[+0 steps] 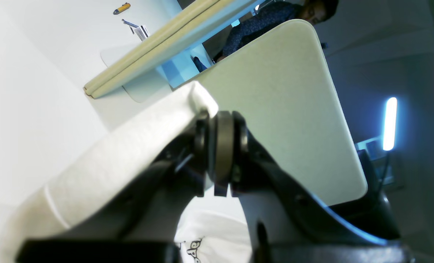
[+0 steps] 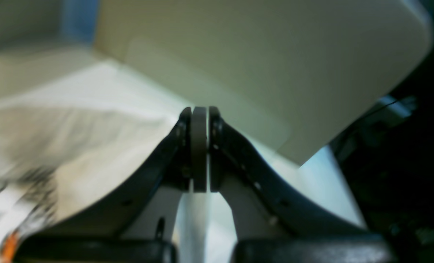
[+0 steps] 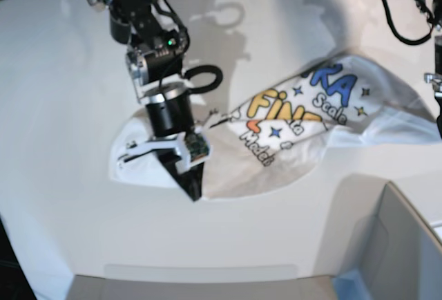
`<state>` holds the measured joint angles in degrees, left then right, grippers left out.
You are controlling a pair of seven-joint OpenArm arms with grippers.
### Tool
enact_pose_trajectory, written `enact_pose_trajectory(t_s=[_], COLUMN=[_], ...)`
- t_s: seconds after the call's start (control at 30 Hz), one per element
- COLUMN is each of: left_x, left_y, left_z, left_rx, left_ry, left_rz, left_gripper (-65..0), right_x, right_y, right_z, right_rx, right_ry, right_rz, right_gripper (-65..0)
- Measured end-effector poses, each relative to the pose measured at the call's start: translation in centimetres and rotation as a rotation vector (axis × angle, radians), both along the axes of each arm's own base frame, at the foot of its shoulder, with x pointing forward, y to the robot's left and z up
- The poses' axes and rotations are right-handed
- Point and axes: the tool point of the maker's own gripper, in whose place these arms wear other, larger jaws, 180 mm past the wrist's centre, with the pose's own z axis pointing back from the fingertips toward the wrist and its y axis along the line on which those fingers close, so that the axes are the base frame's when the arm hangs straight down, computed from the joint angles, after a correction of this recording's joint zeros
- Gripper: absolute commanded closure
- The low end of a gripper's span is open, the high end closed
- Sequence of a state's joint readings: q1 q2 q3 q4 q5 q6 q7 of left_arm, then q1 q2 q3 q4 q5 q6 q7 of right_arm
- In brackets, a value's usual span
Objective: Layout the t-shirt on the table in an organized manner, then fold the t-shirt properly
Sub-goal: 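Grasp the shirt edge with the right gripper and pull it toward the graphic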
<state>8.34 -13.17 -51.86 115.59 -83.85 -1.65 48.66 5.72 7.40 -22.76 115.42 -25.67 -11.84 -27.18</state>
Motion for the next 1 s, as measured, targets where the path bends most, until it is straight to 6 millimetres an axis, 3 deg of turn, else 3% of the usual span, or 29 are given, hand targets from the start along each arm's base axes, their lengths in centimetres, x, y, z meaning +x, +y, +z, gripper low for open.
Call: enact_pose_trajectory(t_s=[0.27, 0.33, 0.4, 0.5, 0.57, 0.67, 0.73, 0.87, 0.93, 1.0], left_x=[2.9, 3.1, 3.3, 3.4, 4.0, 4.5, 4.8, 4.8, 4.8, 4.6], left_y=[0.4, 0.7, 0.7, 1.1, 0.6, -0.8, -1.4, -2.1, -2.4, -2.4], left_z=[7.6, 8.8, 10.0, 10.0, 9.2, 8.4, 7.5, 5.9, 5.3, 5.0], left_rx=[0.047, 0.058, 0.076, 0.067, 0.056, 0.058, 0.052, 0.048, 0.043, 0.044], left_ry=[-0.239, -0.27, -0.301, -0.306, -0.276, -0.253, -0.22, -0.173, -0.153, -0.144], left_rz=[-0.005, 0.003, -0.003, 0.005, -0.011, -0.063, -0.085, -0.108, -0.118, -0.119], left_gripper=[-3.0, -3.0, -3.0, -3.0, -3.0, -3.0, -3.0, -3.0, -3.0, -3.0], right_x=[4.1, 4.8, 5.4, 5.9, 5.8, 5.3, 4.6, 3.5, 3.5, 4.1], right_y=[-5.1, -6.1, -6.3, -3.5, -0.8, 2.6, 3.8, 5.8, 5.5, 4.0], right_z=[10.7, 11.4, 10.8, 7.0, 1.8, -6.7, -8.8, -11.8, -13.7, -14.7], right_rx=[0.083, 0.076, 0.069, 0.004, -0.045, -0.054, -0.014, 0.21, 0.333, 0.475], right_ry=[-0.289, -0.31, -0.287, -0.187, -0.051, 0.19, 0.258, 0.426, 0.528, 0.596], right_rz=[-0.147, -0.175, -0.186, -0.104, -0.03, 0.047, 0.085, 0.177, 0.183, 0.147], right_gripper=[0.0, 0.0, 0.0, 0.0, -3.8, -15.1, -19.4, -20.4, -20.4, -20.4])
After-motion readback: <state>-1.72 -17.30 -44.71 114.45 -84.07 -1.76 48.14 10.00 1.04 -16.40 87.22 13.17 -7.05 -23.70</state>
